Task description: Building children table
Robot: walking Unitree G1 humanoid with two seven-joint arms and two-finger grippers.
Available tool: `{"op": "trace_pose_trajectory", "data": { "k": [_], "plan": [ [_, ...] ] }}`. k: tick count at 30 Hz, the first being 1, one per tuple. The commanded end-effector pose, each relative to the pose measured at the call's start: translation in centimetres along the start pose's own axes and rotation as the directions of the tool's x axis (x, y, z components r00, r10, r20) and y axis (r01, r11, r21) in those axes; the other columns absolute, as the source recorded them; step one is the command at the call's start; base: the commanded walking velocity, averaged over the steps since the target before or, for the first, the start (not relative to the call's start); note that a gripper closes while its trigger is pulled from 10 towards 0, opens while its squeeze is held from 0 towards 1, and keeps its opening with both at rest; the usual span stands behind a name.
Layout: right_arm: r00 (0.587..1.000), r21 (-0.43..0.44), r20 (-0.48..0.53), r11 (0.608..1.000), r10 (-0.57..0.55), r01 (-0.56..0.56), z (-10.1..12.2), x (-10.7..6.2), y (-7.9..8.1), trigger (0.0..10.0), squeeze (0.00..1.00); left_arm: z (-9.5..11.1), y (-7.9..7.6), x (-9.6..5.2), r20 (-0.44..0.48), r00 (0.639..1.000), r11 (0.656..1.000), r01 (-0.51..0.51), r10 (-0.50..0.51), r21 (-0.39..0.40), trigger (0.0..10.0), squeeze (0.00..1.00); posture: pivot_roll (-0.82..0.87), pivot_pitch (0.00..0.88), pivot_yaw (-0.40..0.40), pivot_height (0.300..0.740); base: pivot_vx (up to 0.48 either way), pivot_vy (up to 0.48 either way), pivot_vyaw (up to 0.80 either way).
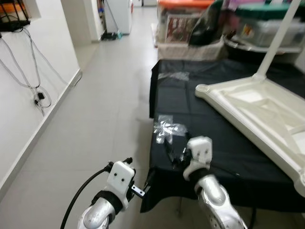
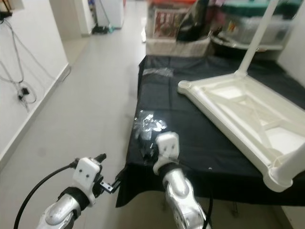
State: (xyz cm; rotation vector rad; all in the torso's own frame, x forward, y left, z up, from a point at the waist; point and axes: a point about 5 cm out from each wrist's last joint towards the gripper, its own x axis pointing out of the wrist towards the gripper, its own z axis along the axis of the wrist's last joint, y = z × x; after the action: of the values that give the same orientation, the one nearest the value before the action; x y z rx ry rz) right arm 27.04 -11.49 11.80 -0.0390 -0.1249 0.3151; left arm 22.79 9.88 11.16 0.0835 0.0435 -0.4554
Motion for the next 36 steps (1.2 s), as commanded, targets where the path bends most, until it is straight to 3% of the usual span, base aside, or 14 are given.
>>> {"op": "trace_pose_trajectory", "data": {
  "k": [1,10,18,28,36],
  "plan": [
    [1.000,-0.023,0.014,1.000,0.014,-0.013,0.6,-0.2,0.2,10.0,0.00,-0.2,-0.1,-0.3,-0.019,1.000,1.000,-0.017,0.018,0.016,10.0,0.00,0.04,0.033,-0.021,0.740,0.000,0.000,0.00],
    [1.000,-0.046,-0.005,0.998,-0.031,0.031,0.9,-1.3,0.2,10.0,0.00,0.0,0.6,-1.1,-0.023,0.993,0.992,-0.113,0.114,0.051,10.0,0.00,0.07,0.021,-0.012,0.740,0.000,0.000,0.00],
    [0.999,-0.074,0.003,0.996,-0.040,0.040,1.5,-0.8,-0.2,10.0,0.00,-0.4,0.4,-0.9,-0.046,0.992,0.993,-0.114,0.114,0.013,10.0,0.00,0.07,0.026,-0.022,0.740,0.114,-0.214,0.00],
    [0.996,-0.110,0.003,0.990,-0.089,0.089,1.8,0.2,-1.9,10.0,0.00,-0.7,0.1,-0.7,-0.075,0.993,0.996,-0.092,0.091,-0.006,10.0,0.00,0.08,0.039,-0.030,0.740,0.280,-0.387,0.00],
    [0.994,-0.133,0.038,0.985,-0.105,0.109,2.9,1.6,-3.1,10.0,0.00,-0.7,0.3,-0.7,-0.082,0.992,0.995,-0.102,0.100,-0.020,10.0,0.00,0.08,0.043,-0.033,0.740,0.000,0.000,0.00]
  ]
}}
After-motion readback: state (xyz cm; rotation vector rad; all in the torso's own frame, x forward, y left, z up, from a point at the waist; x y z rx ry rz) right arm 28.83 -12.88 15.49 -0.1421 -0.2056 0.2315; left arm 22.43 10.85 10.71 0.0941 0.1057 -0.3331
